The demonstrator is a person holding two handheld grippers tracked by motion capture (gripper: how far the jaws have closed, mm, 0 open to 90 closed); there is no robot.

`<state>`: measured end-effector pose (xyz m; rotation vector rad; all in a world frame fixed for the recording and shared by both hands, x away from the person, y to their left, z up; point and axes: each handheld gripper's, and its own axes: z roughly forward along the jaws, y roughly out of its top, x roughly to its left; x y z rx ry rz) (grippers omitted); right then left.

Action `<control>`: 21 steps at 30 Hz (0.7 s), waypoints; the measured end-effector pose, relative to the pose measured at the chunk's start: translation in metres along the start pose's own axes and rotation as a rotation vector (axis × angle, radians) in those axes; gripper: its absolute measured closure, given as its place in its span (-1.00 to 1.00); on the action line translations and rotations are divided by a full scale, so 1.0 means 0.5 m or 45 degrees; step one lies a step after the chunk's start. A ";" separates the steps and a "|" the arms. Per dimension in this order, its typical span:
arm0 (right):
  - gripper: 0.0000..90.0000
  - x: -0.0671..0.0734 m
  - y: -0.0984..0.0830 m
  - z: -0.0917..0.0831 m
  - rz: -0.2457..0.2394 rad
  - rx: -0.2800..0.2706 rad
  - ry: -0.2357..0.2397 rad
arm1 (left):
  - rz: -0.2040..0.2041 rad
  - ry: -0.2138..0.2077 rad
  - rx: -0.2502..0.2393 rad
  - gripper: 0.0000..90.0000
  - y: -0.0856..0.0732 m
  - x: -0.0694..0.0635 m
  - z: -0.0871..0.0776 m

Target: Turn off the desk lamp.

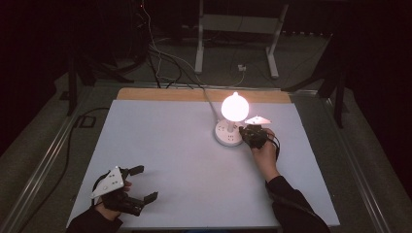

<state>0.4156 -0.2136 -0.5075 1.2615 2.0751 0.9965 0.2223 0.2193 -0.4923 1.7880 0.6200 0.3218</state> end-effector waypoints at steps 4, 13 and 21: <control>1.00 0.006 0.003 -0.005 -0.009 -0.015 -0.004 | -0.005 0.000 -0.004 -0.99 0.000 0.001 0.000; 1.00 -0.005 0.027 -0.041 0.031 -0.108 -0.004 | 0.005 -0.002 0.003 -0.99 0.000 -0.001 0.001; 1.00 0.001 0.012 -0.020 0.014 -0.064 -0.002 | 0.001 -0.001 0.001 -0.99 0.000 0.000 0.001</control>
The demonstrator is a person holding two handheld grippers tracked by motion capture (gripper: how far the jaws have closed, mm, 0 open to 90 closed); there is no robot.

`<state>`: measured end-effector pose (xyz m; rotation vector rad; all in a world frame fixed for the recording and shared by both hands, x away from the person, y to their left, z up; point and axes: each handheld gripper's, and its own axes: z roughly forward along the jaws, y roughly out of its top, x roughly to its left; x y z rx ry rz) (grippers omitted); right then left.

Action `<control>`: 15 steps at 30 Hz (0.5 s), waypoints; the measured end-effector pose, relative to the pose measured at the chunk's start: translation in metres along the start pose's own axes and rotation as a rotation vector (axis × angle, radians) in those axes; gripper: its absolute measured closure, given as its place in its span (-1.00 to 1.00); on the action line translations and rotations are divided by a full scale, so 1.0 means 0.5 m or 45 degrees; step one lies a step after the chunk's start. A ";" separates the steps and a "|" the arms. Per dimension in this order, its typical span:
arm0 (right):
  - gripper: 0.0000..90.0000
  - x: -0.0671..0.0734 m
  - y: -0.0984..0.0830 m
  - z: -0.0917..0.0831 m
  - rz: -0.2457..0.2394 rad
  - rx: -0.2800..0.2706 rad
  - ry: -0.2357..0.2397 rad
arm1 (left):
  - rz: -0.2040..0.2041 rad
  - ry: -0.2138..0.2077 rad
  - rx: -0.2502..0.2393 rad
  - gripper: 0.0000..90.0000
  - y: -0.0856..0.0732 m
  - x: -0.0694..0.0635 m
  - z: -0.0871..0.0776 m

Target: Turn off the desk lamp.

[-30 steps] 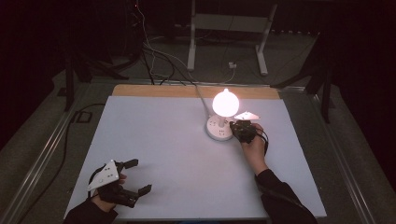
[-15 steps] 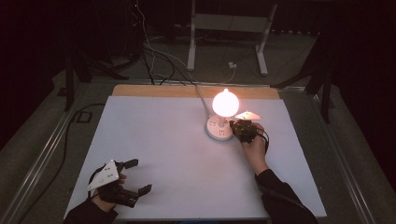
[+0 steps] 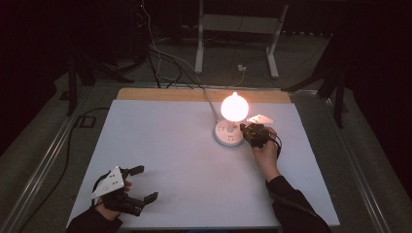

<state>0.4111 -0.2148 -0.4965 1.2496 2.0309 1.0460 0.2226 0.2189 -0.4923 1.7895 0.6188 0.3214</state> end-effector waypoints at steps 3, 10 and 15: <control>1.00 0.006 -0.009 0.009 -0.010 0.021 -0.002 | 0.008 0.003 0.002 -0.99 0.000 -0.001 0.000; 1.00 0.011 -0.015 0.019 -0.031 0.045 -0.006 | 0.005 0.003 0.001 -0.99 0.000 -0.001 -0.001; 1.00 0.009 -0.018 0.019 -0.039 0.041 -0.005 | 0.009 0.003 0.005 -0.99 0.000 -0.002 -0.001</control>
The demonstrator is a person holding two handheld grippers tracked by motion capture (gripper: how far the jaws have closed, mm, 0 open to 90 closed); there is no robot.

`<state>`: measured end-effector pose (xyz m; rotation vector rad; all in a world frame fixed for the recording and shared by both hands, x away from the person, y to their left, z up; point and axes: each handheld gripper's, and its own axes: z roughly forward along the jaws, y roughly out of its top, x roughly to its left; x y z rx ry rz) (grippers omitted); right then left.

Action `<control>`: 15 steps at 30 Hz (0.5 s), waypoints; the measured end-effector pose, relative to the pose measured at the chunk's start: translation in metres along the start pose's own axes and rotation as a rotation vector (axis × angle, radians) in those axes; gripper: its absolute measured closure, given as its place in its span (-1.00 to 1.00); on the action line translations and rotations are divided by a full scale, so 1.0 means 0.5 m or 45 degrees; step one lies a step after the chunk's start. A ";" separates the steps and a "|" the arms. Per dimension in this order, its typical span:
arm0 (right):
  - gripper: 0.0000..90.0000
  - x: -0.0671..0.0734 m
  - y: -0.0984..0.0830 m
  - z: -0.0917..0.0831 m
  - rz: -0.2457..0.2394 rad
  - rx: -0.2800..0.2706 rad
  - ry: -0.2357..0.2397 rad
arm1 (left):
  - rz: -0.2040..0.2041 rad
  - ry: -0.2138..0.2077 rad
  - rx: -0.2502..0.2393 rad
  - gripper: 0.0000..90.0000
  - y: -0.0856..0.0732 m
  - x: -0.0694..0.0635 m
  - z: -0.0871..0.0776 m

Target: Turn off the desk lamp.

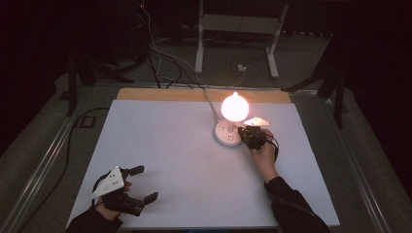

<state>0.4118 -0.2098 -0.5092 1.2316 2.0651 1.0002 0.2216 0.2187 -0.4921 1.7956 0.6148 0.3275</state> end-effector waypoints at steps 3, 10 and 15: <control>1.00 0.001 -0.001 0.001 -0.009 -0.002 0.009 | -0.008 -0.001 -0.005 -0.99 0.000 0.001 0.001; 1.00 0.004 -0.003 0.002 -0.008 -0.009 0.018 | -0.004 0.000 0.000 -0.99 0.000 0.001 0.001; 1.00 -0.004 0.009 -0.015 0.006 -0.060 -0.004 | -0.007 0.000 0.000 -0.99 0.000 0.001 0.002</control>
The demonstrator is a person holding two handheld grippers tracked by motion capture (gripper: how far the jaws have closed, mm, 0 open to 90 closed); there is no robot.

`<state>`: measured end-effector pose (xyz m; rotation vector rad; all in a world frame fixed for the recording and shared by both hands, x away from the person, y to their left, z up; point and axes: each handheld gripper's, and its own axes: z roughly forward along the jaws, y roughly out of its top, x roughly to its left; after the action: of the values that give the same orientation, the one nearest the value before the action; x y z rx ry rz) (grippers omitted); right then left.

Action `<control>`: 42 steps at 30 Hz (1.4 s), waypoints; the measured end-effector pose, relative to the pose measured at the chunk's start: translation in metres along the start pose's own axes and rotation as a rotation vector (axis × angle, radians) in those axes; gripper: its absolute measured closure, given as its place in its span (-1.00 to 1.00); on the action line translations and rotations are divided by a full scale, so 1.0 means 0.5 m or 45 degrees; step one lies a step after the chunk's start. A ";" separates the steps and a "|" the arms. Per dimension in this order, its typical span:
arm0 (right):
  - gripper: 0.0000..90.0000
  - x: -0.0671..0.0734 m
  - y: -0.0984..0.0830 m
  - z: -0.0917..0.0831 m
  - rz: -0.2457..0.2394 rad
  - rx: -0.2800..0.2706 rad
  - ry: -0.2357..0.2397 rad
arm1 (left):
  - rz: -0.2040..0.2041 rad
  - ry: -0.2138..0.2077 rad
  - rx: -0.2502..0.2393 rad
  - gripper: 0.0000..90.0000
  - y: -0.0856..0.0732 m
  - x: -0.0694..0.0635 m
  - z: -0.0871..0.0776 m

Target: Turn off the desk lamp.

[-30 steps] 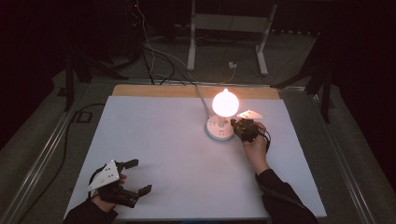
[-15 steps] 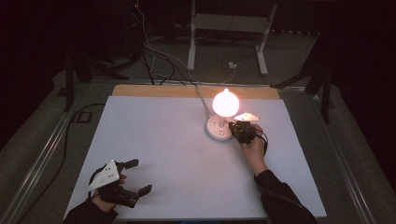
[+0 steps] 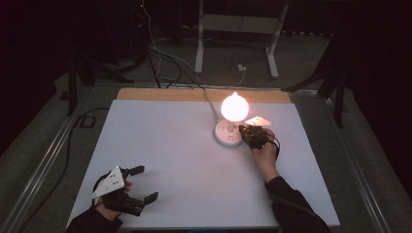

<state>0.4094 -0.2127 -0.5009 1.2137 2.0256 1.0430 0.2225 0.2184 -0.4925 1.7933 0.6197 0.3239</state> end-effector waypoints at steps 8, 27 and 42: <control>1.00 -0.008 0.001 -0.004 0.003 -0.006 -0.017 | 0.007 0.000 0.004 -0.99 0.000 -0.001 0.000; 1.00 -0.005 -0.012 0.016 -0.006 0.052 -0.008 | 0.003 -0.001 -0.001 -0.99 0.000 -0.001 0.000; 1.00 -0.002 0.008 -0.014 0.018 -0.041 0.012 | -0.006 0.003 0.003 -0.99 -0.001 0.001 0.001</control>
<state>0.4065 -0.2146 -0.4938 1.2107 2.0027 1.0862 0.2231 0.2183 -0.4931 1.7938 0.6264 0.3224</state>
